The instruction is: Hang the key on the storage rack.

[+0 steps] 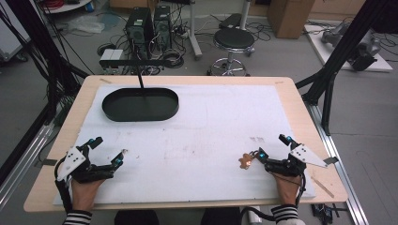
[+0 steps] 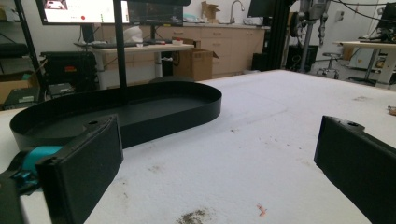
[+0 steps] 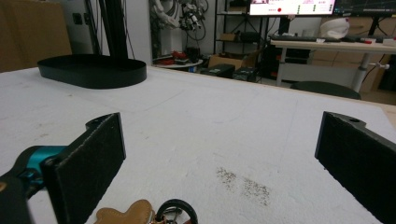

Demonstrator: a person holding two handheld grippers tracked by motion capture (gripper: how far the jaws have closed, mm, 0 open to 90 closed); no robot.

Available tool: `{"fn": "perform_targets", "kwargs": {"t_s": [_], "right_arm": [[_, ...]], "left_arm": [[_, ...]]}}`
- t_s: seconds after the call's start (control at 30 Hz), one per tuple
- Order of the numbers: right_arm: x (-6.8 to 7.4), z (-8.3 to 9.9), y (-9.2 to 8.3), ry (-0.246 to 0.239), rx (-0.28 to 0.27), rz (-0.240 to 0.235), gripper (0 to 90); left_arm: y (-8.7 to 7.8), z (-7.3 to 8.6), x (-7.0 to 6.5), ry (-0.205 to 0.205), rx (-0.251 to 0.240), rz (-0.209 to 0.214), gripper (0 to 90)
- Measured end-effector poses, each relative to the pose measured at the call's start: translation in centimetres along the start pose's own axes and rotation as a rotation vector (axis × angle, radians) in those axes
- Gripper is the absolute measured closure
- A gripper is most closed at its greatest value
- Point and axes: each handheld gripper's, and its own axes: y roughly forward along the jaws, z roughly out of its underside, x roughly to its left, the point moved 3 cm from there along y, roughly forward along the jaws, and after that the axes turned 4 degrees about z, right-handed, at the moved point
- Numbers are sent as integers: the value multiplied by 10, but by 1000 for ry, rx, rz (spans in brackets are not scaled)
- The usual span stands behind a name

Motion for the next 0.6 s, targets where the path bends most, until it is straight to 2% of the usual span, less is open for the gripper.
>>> {"fn": "perform_targets", "kwargs": {"t_s": [0.17,0.6], "right_arm": [[1,0,0,-20,-3,-2,6],[-2,-1,0,-8,-11,-5,6]], "left_arm": [[1,0,0,-3,11,2,17],[0,0,0,-6,7,1,17]]}}
